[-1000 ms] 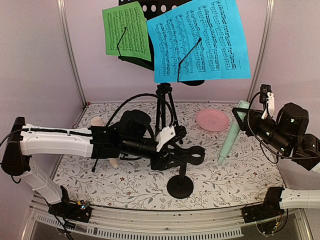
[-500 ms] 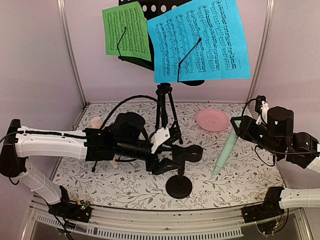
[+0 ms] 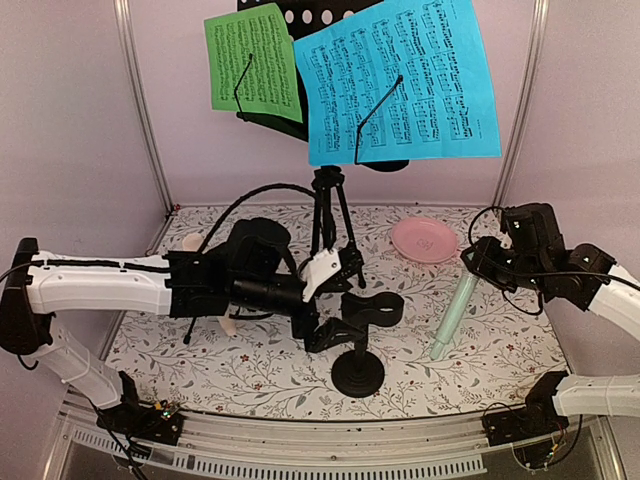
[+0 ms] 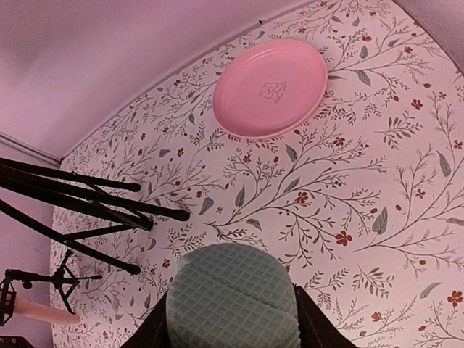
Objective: Pack up the instrument practice props
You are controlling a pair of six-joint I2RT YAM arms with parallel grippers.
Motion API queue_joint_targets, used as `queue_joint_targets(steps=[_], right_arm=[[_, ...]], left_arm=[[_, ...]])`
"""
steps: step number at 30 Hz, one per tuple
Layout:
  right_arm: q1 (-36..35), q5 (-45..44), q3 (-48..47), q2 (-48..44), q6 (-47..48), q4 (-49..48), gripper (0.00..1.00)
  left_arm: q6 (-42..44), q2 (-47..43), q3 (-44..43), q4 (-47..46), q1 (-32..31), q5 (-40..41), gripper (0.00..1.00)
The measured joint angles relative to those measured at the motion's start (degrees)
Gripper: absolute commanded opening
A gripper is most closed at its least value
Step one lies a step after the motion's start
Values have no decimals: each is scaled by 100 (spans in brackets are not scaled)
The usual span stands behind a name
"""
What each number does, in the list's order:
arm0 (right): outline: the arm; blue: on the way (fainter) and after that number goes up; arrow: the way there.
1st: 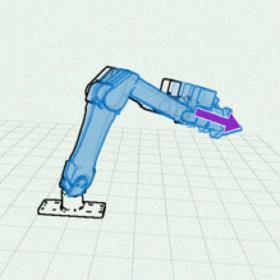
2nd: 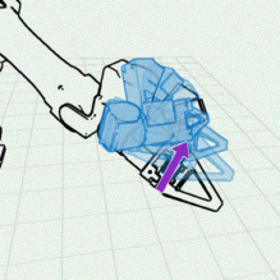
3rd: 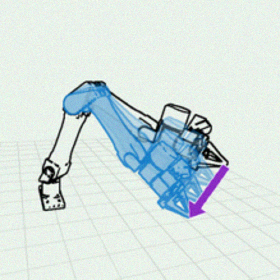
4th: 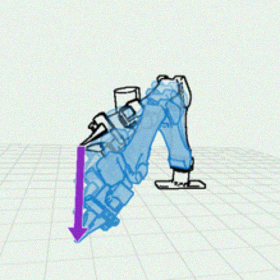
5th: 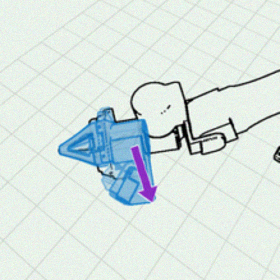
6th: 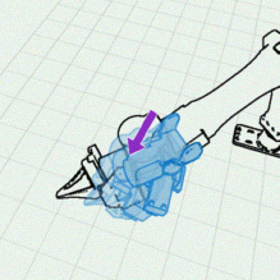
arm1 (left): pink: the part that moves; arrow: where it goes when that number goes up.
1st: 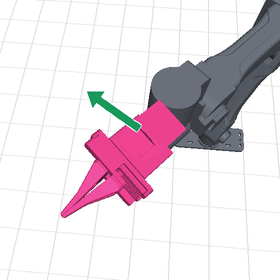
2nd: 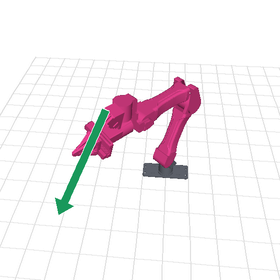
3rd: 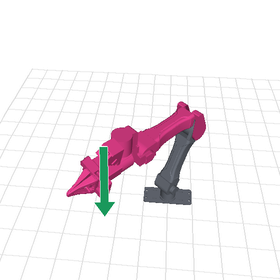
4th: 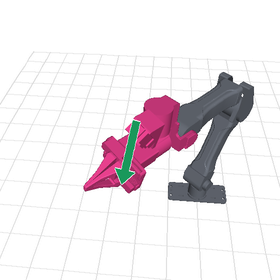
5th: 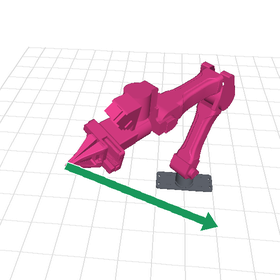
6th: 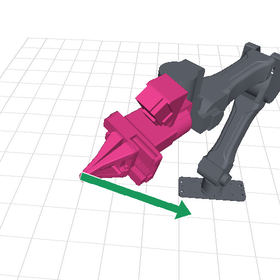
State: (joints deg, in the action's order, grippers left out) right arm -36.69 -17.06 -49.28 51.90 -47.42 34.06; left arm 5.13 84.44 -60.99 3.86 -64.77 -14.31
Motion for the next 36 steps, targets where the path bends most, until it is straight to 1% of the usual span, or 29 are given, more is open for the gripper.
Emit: queue_joint_targets(steps=[9,14,15,16,18,24,27,30,33,36], right_arm=[[1047,1176,-267,861,-74,501,14],[1700,2013,-315,1462,238,579,18],[1805,2098,-330,1672,289,590,18],[1884,2234,-380,1902,396,625,20],[1934,2400,-485,2277,603,680,24],[1952,2734,-918,3263,1259,782,27],[1952,2846,-1158,3757,1550,807,28],[1952,2964,-1360,4282,1840,815,30],[1952,2970,-1513,4739,2065,866,32],[1952,2959,-1639,5051,2238,920,35]], left_arm=[[-2,-282,-433,317,0,151,99],[-33,-649,-457,450,0,341,99],[-57,-721,-461,481,0,407,99],[-85,-800,-485,527,0,492,99],[-140,-896,-562,627,0,664,99],[-553,-1082,-1036,1056,50,1475,99],[-896,-1097,-1419,1364,122,1963,99],[-1294,-1099,-1845,1777,297,2479,99],[-1611,-1132,-2184,2159,531,2828,99],[-1871,-1309,-2308,2450,675,3185,99]])
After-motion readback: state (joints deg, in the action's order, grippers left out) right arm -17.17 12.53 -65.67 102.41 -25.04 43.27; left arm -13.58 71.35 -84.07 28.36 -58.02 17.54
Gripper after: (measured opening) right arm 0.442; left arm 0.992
